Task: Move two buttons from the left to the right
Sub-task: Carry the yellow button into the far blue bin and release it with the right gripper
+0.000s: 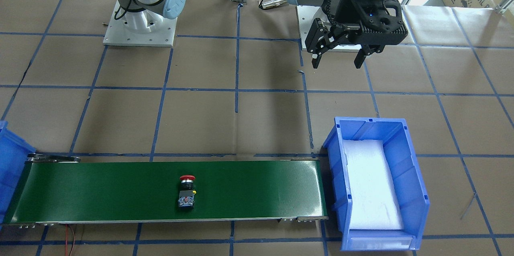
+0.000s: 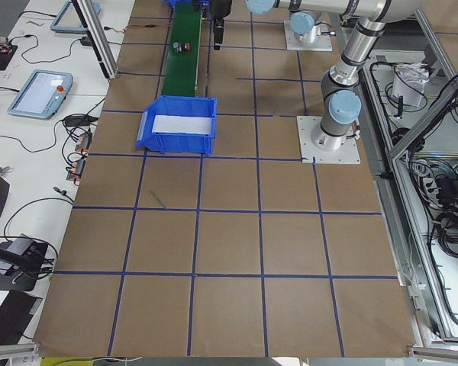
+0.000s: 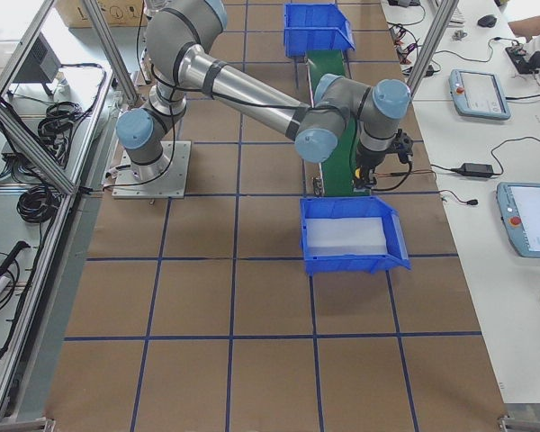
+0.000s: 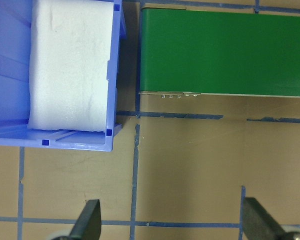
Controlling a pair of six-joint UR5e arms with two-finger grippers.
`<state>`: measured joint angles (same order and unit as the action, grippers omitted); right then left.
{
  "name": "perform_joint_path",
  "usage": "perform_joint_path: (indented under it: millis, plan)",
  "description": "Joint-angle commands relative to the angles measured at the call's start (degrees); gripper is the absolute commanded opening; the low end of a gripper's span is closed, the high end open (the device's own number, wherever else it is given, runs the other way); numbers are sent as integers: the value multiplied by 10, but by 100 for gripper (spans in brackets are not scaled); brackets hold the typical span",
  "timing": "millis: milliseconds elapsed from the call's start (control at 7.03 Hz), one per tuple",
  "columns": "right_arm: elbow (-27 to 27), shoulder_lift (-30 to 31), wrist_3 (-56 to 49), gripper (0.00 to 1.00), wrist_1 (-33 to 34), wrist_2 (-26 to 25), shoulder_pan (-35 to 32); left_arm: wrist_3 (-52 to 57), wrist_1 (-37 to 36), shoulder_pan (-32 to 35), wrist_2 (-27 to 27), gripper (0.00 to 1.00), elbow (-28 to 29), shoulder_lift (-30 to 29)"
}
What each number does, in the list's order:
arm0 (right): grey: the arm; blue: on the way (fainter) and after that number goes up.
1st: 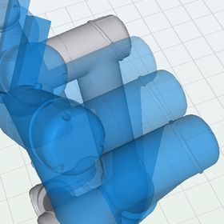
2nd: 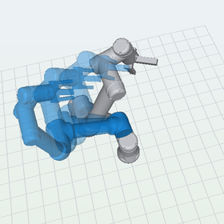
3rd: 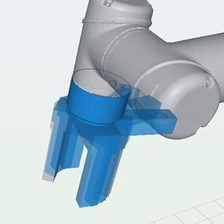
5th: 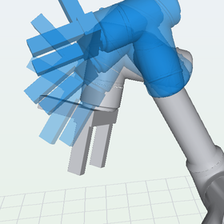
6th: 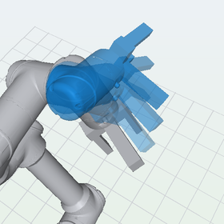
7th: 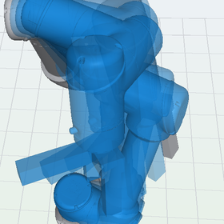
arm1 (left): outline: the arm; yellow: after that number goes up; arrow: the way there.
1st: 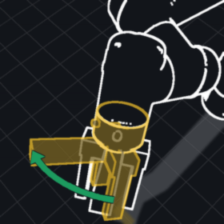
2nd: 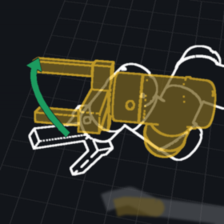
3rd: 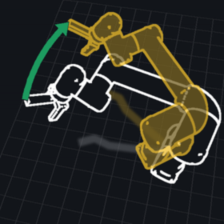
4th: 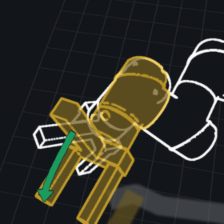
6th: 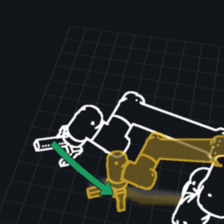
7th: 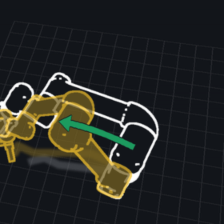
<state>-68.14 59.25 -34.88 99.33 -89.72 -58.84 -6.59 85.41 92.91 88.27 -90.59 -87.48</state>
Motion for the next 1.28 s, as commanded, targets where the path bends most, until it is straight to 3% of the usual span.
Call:
perform_joint_path:
  millis: [0,854,996,1138]
  plan:
    - [11,-52,-77,16,22,-14,42,0,-1,0,0,100,0,0]
    - [9,-106,-58,19,40,-14,56,1,-1,-1,0,100,0,-1]
    - [9,-112,-55,28,40,-11,56,1,-1,-1,0,100,0,-1]
    - [9,-112,-55,51,40,-9,55,1,-2,-1,0,100,0,-1]
